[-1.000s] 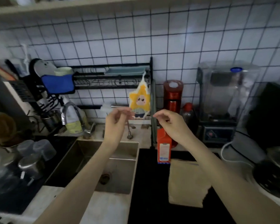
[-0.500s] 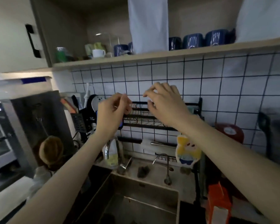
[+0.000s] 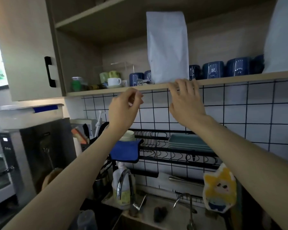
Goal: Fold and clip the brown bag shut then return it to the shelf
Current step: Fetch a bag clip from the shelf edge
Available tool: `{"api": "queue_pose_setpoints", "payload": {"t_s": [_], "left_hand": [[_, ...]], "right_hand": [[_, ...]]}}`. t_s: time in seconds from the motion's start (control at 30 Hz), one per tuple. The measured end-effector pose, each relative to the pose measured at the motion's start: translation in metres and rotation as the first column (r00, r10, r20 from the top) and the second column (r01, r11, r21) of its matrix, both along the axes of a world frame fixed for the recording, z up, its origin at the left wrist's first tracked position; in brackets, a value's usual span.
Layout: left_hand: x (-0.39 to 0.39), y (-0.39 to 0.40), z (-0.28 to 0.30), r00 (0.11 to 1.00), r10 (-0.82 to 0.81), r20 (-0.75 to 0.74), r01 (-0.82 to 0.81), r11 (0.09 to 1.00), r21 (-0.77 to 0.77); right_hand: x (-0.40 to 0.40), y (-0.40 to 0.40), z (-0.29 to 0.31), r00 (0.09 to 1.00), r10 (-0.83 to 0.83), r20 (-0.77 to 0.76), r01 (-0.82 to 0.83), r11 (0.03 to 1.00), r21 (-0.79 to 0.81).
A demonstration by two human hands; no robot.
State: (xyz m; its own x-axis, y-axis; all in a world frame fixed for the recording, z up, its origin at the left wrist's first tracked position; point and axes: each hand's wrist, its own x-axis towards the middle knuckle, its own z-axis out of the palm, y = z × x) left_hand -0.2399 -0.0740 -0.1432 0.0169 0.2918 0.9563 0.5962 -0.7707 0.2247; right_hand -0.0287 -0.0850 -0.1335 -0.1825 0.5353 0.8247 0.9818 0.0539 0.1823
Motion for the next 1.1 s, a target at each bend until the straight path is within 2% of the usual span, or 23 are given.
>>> {"api": "queue_pose_setpoints", "payload": {"t_s": [0.1, 0.23, 0.33, 0.43, 0.57, 0.7, 0.93, 1.1], "left_hand": [[0.005, 0.024, 0.015, 0.991, 0.098, -0.092, -0.093, 0.994, 0.062], [0.016, 0.054, 0.039, 0.966, 0.098, -0.238, -0.110, 0.993, -0.037], [0.019, 0.074, 0.055, 0.879, 0.234, -0.416, -0.263, 0.965, -0.012], [0.018, 0.088, 0.061, 0.825, 0.279, -0.492, -0.352, 0.934, -0.060], [0.015, 0.093, 0.059, 0.846, 0.254, -0.469, -0.331, 0.940, -0.087], [0.005, 0.087, 0.057, 0.854, 0.213, -0.474, -0.253, 0.967, -0.020], [-0.018, 0.067, 0.054, 0.848, 0.252, -0.466, -0.143, 0.956, 0.255], [-0.018, 0.041, 0.035, 0.841, 0.343, -0.419, -0.167, 0.900, 0.403]], "right_hand": [[-0.001, 0.003, 0.004, 1.000, 0.001, 0.013, -0.001, 1.000, 0.007], [-0.001, 0.005, 0.007, 0.998, -0.034, 0.044, 0.033, 0.999, 0.014], [-0.004, 0.004, 0.007, 0.997, -0.059, 0.043, 0.058, 0.998, 0.014], [-0.005, 0.004, 0.009, 0.995, -0.083, 0.048, 0.083, 0.997, -0.006], [-0.002, 0.003, 0.010, 0.995, -0.076, 0.061, 0.077, 0.997, -0.019], [0.000, 0.002, 0.010, 0.995, -0.069, 0.075, 0.072, 0.997, -0.040], [0.004, -0.003, 0.014, 0.984, -0.094, 0.153, 0.110, 0.989, -0.097], [0.005, -0.008, 0.007, 0.985, -0.079, 0.152, 0.096, 0.989, -0.109]]}}
